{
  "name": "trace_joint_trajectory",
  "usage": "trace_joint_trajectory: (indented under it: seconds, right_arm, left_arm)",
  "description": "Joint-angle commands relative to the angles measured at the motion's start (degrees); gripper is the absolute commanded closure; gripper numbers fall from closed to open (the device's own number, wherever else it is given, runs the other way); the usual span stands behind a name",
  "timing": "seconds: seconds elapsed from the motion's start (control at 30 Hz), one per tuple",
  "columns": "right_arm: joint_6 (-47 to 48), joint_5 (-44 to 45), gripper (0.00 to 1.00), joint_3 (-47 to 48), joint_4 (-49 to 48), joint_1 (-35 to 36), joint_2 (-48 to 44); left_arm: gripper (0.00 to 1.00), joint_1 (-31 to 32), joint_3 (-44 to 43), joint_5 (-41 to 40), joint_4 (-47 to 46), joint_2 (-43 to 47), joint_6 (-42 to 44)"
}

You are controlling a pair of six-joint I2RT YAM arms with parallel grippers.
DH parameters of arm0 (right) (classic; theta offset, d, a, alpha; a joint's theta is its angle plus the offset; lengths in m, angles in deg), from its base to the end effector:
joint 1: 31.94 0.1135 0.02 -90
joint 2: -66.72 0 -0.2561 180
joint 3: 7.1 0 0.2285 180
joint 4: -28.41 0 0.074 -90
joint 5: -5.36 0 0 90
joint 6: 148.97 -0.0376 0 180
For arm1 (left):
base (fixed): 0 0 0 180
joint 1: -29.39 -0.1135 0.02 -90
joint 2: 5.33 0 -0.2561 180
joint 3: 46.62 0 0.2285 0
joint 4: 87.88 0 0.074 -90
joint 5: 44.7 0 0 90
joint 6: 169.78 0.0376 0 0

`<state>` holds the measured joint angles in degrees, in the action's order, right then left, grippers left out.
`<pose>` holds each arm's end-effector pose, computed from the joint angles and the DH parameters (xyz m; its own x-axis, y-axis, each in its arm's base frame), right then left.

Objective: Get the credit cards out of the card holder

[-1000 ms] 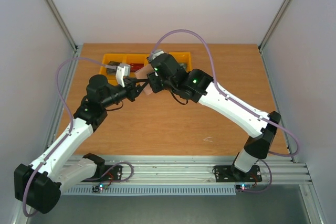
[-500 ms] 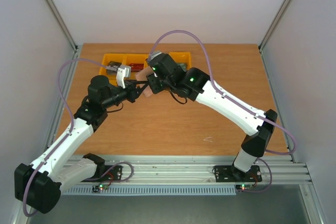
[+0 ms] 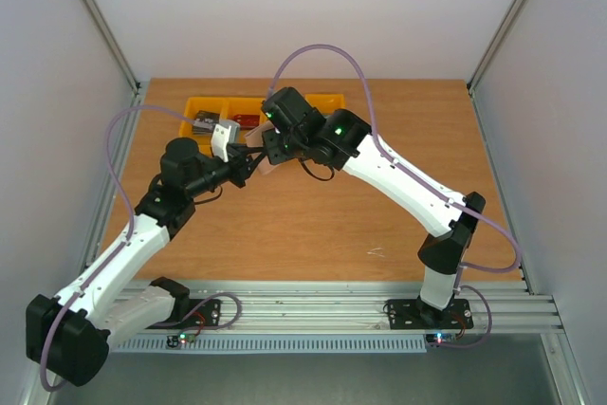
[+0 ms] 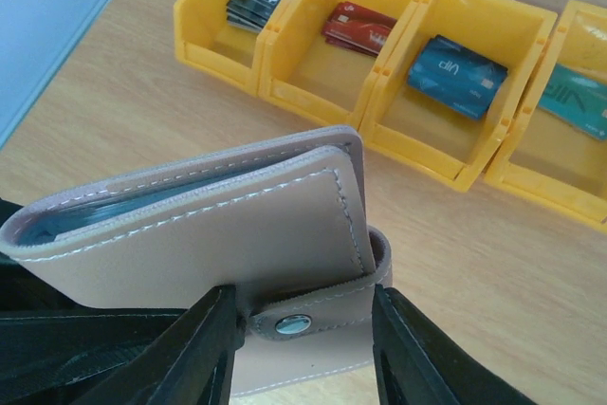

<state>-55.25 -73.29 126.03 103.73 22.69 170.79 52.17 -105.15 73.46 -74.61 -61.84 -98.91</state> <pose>0.2136 0.2882 0.3928 -0.3706 -0.6319 -0.6807 -0.7463 0.6388 -0.1867 0.1887 -0.0985 0.3142 -0.4217 -0.1363 -0.8965 0.6668 0.6234 -0.4084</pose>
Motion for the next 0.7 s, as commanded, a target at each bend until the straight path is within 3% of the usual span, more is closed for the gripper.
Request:
trace_joint_trajectory:
  seconds: [0.0,0.37,0.67]
  right_arm:
    - [-5.52,-2.99,0.64,0.48,2.59,0.62,1.84]
    - [-7.01,0.05,0.75,-1.81,3.46,0.21,2.53]
    - [-6.71,3.18,0.91,-2.40,4.10,-0.12,2.65]
  left_arm:
    - [1.00,1.69,-0.72,0.32,-13.54,2.18,6.14]
    - [1.00,2.18,-0.47,-2.06,-15.54,3.07,6.51]
    - [1.00,2.35,0.27,0.39,-15.15,3.65,6.66]
